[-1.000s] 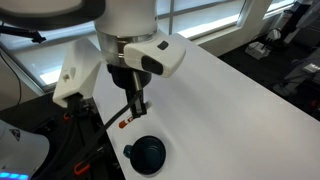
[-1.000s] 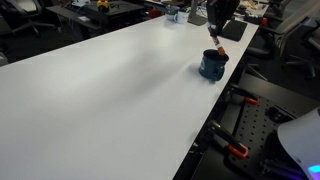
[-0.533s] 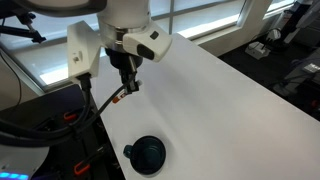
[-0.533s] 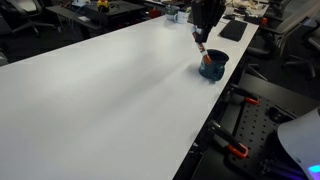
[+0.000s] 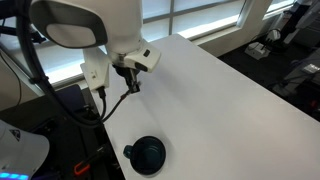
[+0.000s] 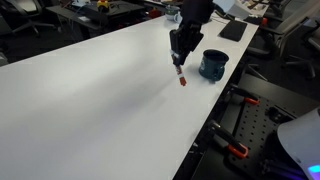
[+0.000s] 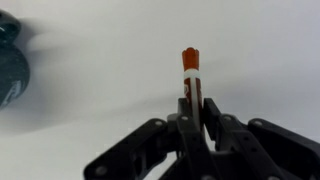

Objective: Remove the marker from the cup

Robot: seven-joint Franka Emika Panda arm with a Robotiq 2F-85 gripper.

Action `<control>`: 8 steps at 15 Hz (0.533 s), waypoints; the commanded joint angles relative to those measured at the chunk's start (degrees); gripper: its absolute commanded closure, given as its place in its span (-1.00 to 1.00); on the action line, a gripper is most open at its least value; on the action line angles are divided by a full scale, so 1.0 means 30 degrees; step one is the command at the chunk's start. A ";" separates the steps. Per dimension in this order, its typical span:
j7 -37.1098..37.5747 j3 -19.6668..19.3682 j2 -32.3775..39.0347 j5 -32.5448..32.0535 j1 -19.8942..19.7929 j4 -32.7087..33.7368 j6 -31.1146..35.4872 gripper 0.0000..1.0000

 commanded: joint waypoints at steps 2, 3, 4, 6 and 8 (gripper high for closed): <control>-0.2635 0.0626 0.3033 0.4466 0.1066 0.0031 0.2614 0.90; -0.3066 0.0810 0.3560 0.5210 0.1083 0.0136 0.2831 0.90; -0.3447 0.0984 0.4053 0.5828 0.1055 0.0281 0.2952 0.90; -0.4004 0.1258 0.4835 0.6765 0.0942 0.0577 0.3109 0.90; -0.4296 0.1454 0.5422 0.7564 0.0825 0.0869 0.3133 0.09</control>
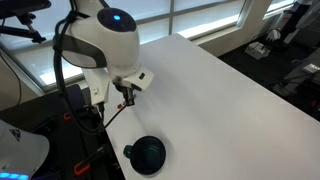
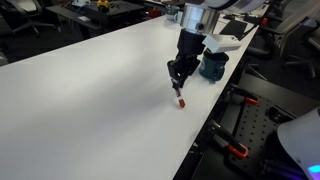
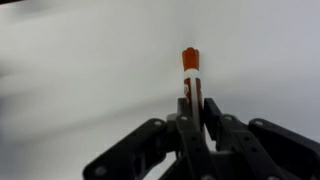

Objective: Remove the marker from the cup

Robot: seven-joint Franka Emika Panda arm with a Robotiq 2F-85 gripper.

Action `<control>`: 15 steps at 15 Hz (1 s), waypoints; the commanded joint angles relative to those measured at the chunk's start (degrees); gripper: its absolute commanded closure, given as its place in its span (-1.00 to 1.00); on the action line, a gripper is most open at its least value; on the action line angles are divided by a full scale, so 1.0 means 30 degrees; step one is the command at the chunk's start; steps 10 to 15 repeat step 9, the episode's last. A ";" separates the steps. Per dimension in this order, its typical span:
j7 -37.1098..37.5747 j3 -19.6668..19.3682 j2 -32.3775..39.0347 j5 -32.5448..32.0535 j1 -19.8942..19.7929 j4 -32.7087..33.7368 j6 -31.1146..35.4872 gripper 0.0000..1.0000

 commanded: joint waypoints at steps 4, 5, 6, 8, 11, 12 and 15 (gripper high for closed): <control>0.0349 -0.0135 0.1831 0.0429 0.0242 0.0523 0.0882 -0.49; -0.0359 0.0057 0.1135 0.0934 -0.0016 0.0476 0.0150 -0.12; -0.0162 -0.0005 0.1386 0.0715 -0.0014 0.0477 0.0279 -0.30; -0.0108 -0.0028 0.1756 0.0622 -0.0013 0.0497 0.0460 -0.49; -0.0107 -0.0028 0.1848 0.0620 -0.0007 0.0511 0.0494 -0.49; -0.0107 -0.0028 0.1848 0.0620 -0.0007 0.0511 0.0494 -0.49; -0.0107 -0.0028 0.1848 0.0620 -0.0007 0.0511 0.0494 -0.49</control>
